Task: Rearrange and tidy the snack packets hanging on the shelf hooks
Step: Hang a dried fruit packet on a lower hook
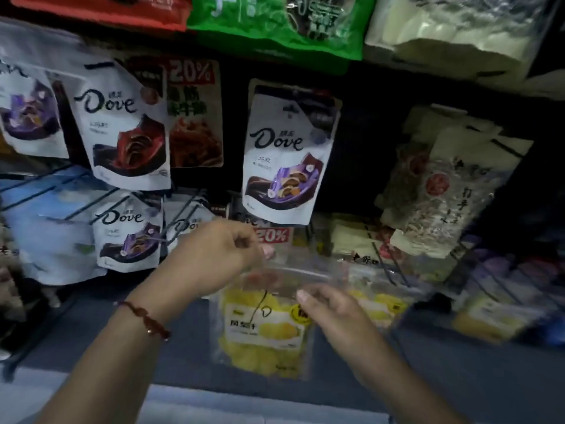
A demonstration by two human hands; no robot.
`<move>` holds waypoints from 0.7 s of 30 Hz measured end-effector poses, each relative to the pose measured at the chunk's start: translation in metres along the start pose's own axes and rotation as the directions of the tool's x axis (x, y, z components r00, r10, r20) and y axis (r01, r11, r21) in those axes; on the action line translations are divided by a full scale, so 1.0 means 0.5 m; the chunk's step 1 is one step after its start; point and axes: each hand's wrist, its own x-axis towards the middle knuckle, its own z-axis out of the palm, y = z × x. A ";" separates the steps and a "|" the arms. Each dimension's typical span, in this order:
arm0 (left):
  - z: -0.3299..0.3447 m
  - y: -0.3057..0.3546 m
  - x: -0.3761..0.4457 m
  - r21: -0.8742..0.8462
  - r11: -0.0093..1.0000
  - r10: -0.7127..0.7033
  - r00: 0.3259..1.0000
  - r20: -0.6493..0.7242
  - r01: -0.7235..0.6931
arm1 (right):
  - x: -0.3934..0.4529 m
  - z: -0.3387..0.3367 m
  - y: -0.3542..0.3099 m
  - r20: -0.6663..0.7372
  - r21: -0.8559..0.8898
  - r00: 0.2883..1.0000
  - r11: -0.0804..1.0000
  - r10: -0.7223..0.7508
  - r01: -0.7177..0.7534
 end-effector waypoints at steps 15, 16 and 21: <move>0.329 -0.006 -0.018 0.247 0.947 0.053 0.860 0.508 -0.204 | -0.091 -0.092 0.307 -0.235 0.247 0.897 0.915 0.375 -0.318; 0.337 0.002 -0.016 0.265 0.940 0.052 0.858 0.510 -0.214 | -0.094 -0.095 0.313 -0.243 0.261 0.891 0.910 0.384 -0.322; 0.354 0.021 -0.027 0.285 0.942 0.060 0.924 0.379 -0.178 | -0.085 -0.127 0.300 -0.288 0.291 0.905 0.929 0.313 -0.229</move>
